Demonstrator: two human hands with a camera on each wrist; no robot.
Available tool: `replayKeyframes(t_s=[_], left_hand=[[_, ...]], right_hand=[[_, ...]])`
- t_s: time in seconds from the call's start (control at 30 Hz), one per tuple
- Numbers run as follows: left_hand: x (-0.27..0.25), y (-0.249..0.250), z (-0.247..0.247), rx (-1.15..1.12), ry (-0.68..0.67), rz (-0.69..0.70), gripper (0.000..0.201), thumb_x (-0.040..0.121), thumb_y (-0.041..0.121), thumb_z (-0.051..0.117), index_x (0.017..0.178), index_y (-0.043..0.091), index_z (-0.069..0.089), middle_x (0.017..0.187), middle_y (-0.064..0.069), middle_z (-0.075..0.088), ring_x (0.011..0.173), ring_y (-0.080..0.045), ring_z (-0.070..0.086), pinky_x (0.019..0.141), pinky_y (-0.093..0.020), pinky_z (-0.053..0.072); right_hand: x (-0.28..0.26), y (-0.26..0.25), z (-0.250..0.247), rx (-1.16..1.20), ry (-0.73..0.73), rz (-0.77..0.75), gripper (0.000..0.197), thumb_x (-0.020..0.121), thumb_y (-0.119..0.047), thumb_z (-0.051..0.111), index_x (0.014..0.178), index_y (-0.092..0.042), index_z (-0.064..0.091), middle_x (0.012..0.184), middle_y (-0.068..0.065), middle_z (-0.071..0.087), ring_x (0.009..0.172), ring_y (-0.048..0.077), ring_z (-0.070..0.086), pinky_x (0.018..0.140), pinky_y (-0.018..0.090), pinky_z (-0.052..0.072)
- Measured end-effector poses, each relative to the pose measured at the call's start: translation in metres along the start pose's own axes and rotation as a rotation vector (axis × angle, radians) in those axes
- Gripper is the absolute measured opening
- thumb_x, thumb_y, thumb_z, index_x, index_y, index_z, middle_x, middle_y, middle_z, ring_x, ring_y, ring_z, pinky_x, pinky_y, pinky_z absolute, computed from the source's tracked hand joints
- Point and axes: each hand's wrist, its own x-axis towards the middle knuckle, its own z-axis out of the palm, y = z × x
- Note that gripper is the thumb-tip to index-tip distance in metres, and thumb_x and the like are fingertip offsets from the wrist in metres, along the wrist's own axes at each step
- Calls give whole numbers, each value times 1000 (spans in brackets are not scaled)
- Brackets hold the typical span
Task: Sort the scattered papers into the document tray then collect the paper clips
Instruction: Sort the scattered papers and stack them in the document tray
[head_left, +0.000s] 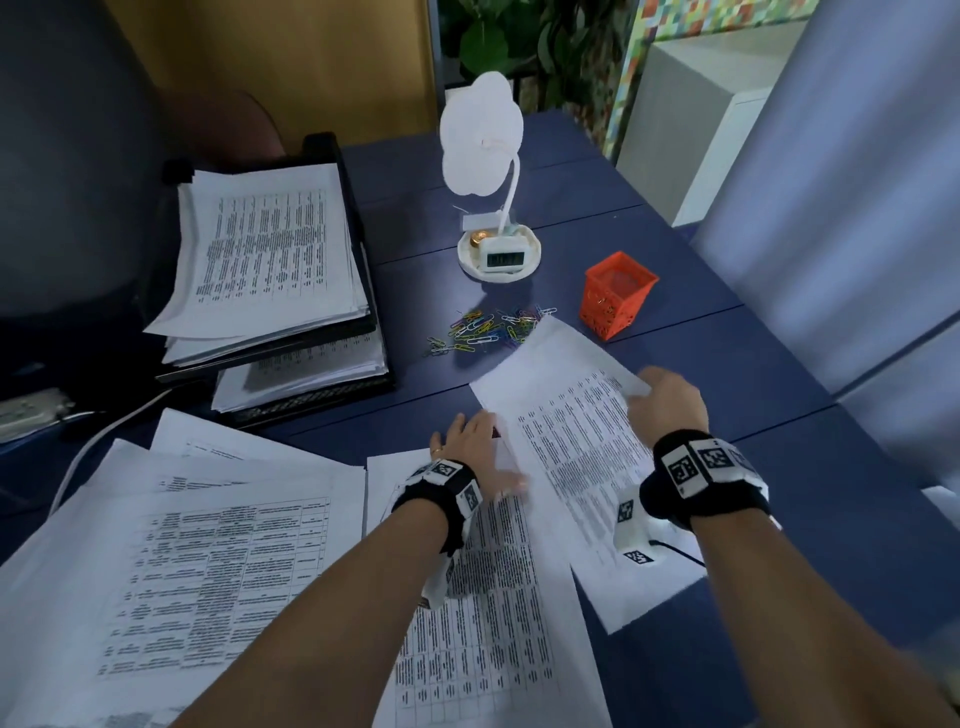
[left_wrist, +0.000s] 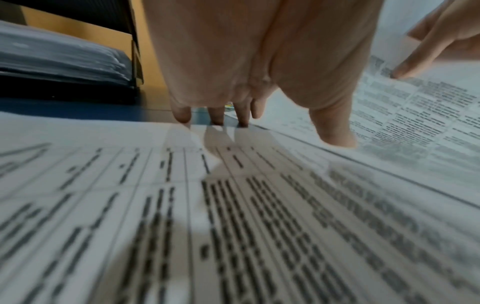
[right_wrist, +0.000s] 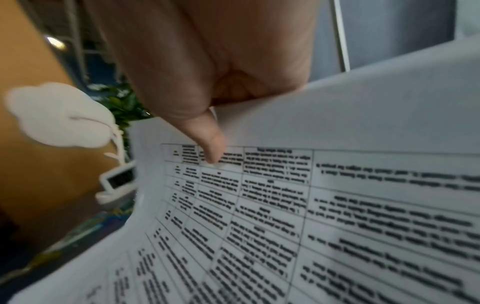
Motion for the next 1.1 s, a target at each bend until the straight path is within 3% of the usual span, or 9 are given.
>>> replayKeyframes(t_s=[0.13,0.23,0.33,0.43,0.53,0.7,0.87,1.03,1.1], left_hand=[[4,-3,-25,-737,124,-120,107,79,50,69,151,18,-4,157,-7,17,141,-27,27,112,-45,31],[0,6,-60,-1089,301,-66,82,88,32,65,149,9,14,152,-8,29,136,-23,35,107,-33,34],[-7,13,-100,-1138,477,51,28,92,23,61,114,16,47,117,-9,54,105,-19,53,89,-29,42],[-20,8,-127,-1194,630,154,13,90,18,61,89,13,50,89,-10,50,81,-17,48,77,-36,43],[-39,9,-148,-1113,769,268,11,94,12,55,99,4,52,94,-9,58,83,-14,53,76,-29,45],[-57,-4,-154,-1190,800,305,29,93,9,56,118,22,48,111,1,61,95,-2,60,75,-12,50],[-56,-31,-123,-1161,701,186,33,90,8,60,118,22,48,114,-4,60,99,-11,58,73,-20,47],[-61,-30,-126,-1086,686,199,20,94,16,56,114,18,58,108,-1,64,95,-11,59,77,-21,47],[-66,-31,-139,-1144,721,207,27,94,17,56,121,14,56,111,-2,66,97,-10,61,74,-19,48]], right_hand=[[-7,-30,-35,213,100,-214,20,91,-15,55,108,-15,65,93,13,67,90,34,62,70,29,41],[-9,-55,-55,517,119,-315,23,89,-15,58,111,-18,65,96,10,69,88,30,64,76,36,53],[-15,-76,-68,744,136,-315,16,90,-10,57,105,-12,62,92,0,63,77,12,60,78,27,49],[-19,-91,-73,839,201,-348,8,87,-11,58,94,-9,59,79,-1,60,70,13,57,69,33,51],[-26,-102,-72,931,247,-389,10,84,-13,60,93,-10,58,86,5,67,81,18,63,80,40,54],[-35,-118,-52,1038,123,-402,17,84,0,60,93,-15,57,93,17,67,80,18,62,76,35,52],[-41,-114,-22,973,19,-302,26,80,5,55,103,-6,57,97,11,67,85,22,66,78,40,56],[-49,-118,-14,1030,18,-304,32,86,7,53,110,-13,54,88,-3,63,71,7,60,62,13,50],[-47,-123,-14,1020,39,-328,26,85,3,58,107,-12,55,90,-2,65,74,5,61,65,14,51]])
